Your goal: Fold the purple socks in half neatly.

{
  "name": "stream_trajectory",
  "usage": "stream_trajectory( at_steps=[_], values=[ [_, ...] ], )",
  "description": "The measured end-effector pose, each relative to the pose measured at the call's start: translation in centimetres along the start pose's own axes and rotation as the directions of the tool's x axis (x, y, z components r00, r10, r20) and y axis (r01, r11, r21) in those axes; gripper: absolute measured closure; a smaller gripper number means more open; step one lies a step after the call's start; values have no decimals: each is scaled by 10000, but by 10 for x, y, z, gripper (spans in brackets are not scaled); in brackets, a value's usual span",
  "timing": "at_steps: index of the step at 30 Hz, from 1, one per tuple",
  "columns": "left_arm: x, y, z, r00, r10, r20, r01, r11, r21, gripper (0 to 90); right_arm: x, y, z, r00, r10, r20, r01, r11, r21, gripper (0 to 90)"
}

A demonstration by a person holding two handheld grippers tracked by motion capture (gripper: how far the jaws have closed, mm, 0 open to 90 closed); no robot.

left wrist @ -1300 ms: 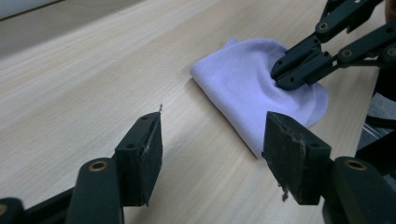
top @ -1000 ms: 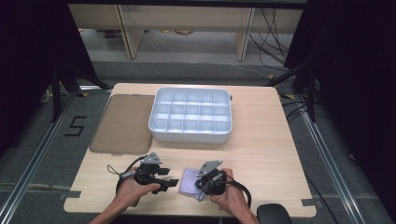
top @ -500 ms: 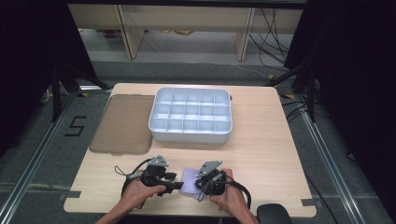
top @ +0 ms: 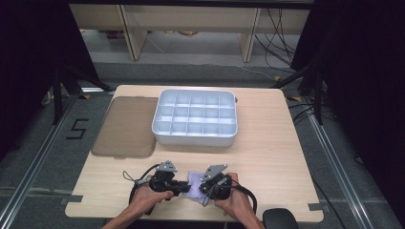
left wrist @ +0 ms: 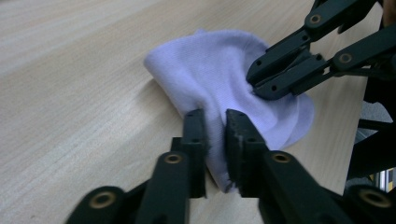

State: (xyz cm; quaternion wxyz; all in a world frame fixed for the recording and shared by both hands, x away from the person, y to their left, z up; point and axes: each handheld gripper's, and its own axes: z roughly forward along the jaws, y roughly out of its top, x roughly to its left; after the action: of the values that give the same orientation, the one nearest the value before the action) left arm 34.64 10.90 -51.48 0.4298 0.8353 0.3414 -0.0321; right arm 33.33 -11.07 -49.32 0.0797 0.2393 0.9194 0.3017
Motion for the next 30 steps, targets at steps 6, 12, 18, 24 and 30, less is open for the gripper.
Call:
stream_trajectory(
  at_steps=[6,12,18,24,30],
  values=[
    [-7,5,-6,9962,796,-343,-800,9968,-87,828,7,4,-5,9995,-1,-303,-19,9977,-675,841],
    [-10,7,-10,9905,1216,-648,-1217,9926,22,829,24,11,7,9935,-582,-974,518,9964,-667,878],
    [-11,7,-9,9878,1407,-660,-1407,9900,52,830,24,11,14,9913,-751,-1078,714,9968,-370,896],
    [-13,8,-10,9833,1597,-873,-1587,9871,186,829,17,11,7,9935,-416,-1063,348,9973,-653,895],
    [-10,8,-10,9859,1447,-838,-1438,9895,174,829,-15,15,-9,9995,208,252,-166,9879,-1544,895]
  ],
)
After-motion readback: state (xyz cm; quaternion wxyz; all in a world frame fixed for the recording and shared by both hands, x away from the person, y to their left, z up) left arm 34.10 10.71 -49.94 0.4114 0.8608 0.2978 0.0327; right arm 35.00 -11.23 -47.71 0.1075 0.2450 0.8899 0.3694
